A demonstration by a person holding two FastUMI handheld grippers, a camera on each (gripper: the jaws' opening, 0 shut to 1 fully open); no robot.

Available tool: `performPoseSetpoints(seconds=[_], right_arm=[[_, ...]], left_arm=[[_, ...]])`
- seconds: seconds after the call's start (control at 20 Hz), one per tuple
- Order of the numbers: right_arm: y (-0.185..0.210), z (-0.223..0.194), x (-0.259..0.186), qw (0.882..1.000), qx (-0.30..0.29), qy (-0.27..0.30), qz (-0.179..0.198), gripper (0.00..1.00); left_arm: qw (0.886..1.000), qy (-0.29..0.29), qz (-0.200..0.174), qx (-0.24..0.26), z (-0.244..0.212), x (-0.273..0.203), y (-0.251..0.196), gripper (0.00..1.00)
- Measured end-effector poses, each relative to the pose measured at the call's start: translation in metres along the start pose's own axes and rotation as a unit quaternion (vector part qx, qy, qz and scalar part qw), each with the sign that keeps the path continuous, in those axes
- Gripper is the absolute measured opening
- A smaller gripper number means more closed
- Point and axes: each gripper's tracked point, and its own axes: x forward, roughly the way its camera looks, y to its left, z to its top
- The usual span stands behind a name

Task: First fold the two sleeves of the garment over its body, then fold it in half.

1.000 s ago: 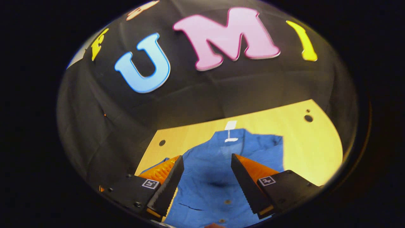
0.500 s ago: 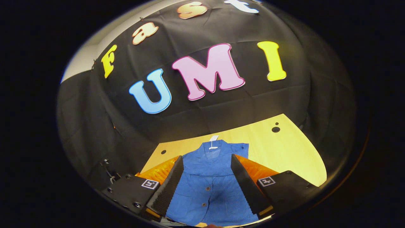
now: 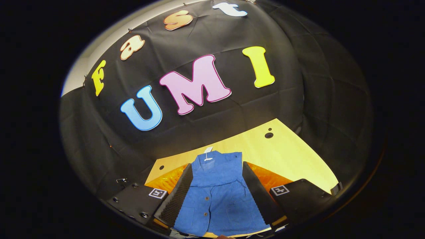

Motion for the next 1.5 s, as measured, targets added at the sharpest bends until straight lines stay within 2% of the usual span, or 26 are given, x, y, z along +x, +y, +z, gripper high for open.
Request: performPoseSetpoints(seconds=[0.2,0.35,0.6,0.95,1.2,1.4,1.5], right_arm=[[0.014,-0.002,0.012,1.000,0.005,0.012,0.013,0.98],[0.021,-0.005,0.021,1.000,0.005,0.020,0.017,0.98],[0.026,-0.007,0.025,0.999,0.006,0.027,0.021,0.98],[0.029,-0.005,0.028,0.999,0.017,0.029,0.023,0.98],[0.028,-0.006,0.028,0.999,0.025,0.033,0.025,0.98],[0.025,-0.008,0.025,0.999,0.024,0.034,0.023,0.98],[0.022,-0.007,0.023,0.999,0.027,0.034,0.023,0.98]], left_arm=[[0.999,0.003,-0.007,0.048,0.009,0.014,-0.005,0.83],[0.996,0.034,-0.013,0.084,0.003,0.031,-0.012,0.83],[0.996,0.032,-0.017,0.087,0.006,0.038,-0.011,0.83],[0.996,0.026,-0.049,0.074,0.003,0.039,-0.017,0.82],[0.992,0.036,-0.084,0.089,0.002,0.038,-0.032,0.42],[0.990,0.059,-0.059,0.113,0.003,0.035,-0.030,0.04],[0.989,0.074,-0.050,0.121,0.005,0.032,-0.031,0.04]])
